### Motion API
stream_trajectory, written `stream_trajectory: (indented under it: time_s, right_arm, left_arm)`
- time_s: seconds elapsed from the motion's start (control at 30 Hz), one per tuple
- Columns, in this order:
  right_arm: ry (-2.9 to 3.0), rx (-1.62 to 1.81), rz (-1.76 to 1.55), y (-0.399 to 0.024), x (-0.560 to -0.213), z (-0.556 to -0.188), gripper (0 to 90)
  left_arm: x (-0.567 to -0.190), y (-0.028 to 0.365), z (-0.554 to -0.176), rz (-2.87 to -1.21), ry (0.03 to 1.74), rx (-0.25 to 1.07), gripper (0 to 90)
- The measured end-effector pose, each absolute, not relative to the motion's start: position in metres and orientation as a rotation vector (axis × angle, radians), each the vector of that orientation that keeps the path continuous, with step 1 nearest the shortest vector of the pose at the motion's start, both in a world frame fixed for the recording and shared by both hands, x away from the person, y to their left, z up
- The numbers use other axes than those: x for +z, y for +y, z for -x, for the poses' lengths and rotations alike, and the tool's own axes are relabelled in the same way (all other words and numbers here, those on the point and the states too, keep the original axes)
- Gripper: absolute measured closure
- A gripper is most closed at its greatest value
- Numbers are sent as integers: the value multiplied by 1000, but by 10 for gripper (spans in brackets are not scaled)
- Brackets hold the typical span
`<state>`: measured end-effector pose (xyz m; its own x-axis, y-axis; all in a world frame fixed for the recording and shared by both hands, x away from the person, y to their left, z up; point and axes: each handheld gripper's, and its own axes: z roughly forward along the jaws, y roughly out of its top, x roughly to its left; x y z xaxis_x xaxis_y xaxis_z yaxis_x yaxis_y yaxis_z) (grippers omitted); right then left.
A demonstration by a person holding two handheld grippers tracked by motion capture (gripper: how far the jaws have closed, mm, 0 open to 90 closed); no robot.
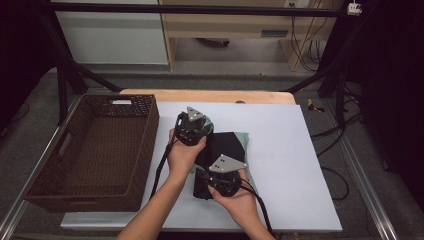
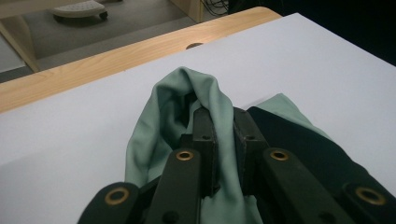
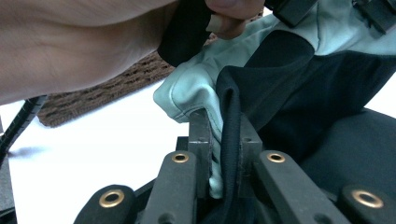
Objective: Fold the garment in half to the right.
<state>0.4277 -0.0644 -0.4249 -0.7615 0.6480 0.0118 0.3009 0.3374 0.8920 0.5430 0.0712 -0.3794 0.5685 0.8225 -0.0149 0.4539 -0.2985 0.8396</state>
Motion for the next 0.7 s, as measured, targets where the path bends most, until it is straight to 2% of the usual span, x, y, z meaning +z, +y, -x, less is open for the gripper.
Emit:
stream_trajectory:
  time_s: [0.2,0.7]
  right_arm:
    - [2253,1388,-857,-78,-424,-423,817]
    - [2195,1421,-926,-106,-427,-423,817]
  left_arm:
    - [-380,56,-540,-1912,1031,486,810]
    - [-381,25,-546,-1958,1017,518,817]
